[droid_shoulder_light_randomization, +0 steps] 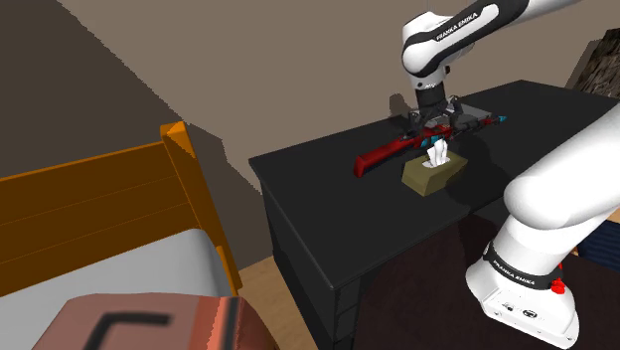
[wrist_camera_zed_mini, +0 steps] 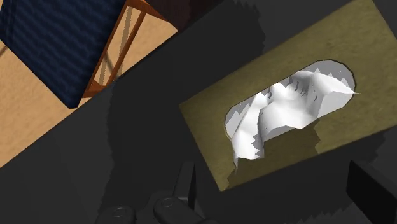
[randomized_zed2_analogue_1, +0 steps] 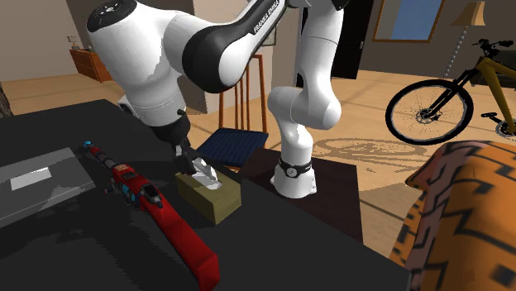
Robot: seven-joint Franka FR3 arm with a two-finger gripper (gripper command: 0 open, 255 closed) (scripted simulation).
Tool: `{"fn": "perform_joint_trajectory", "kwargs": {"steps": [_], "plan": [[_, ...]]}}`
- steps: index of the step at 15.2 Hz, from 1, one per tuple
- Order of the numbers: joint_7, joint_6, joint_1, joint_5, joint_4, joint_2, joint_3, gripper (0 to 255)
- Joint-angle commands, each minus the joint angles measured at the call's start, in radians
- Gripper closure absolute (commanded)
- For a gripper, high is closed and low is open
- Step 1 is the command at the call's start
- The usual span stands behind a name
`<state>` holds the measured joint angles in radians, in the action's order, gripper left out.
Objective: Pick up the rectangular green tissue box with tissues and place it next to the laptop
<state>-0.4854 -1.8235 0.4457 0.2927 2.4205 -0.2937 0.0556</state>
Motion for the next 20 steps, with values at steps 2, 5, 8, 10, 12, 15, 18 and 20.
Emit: {"fn": "perform_joint_trajectory", "kwargs": {"steps": [2, 5, 8, 10, 12, 15, 18, 20], "plan": [[-0.021, -0.029, 0.019, 0.018, 0.02, 0.017, 0.014, 0], [-0.025, -0.07, 0.025, 0.028, 0.055, 0.023, 0.021, 0], [-0.028, -0.105, 0.031, 0.037, 0.083, 0.03, 0.028, 0], [-0.028, -0.105, 0.031, 0.037, 0.083, 0.03, 0.028, 0], [-0.028, -0.105, 0.031, 0.037, 0.083, 0.03, 0.028, 0], [-0.028, -0.105, 0.031, 0.037, 0.083, 0.029, 0.028, 0], [-0.028, -0.105, 0.031, 0.037, 0.083, 0.029, 0.028, 255], [-0.028, -0.105, 0.03, 0.037, 0.085, 0.028, 0.027, 255]]}}
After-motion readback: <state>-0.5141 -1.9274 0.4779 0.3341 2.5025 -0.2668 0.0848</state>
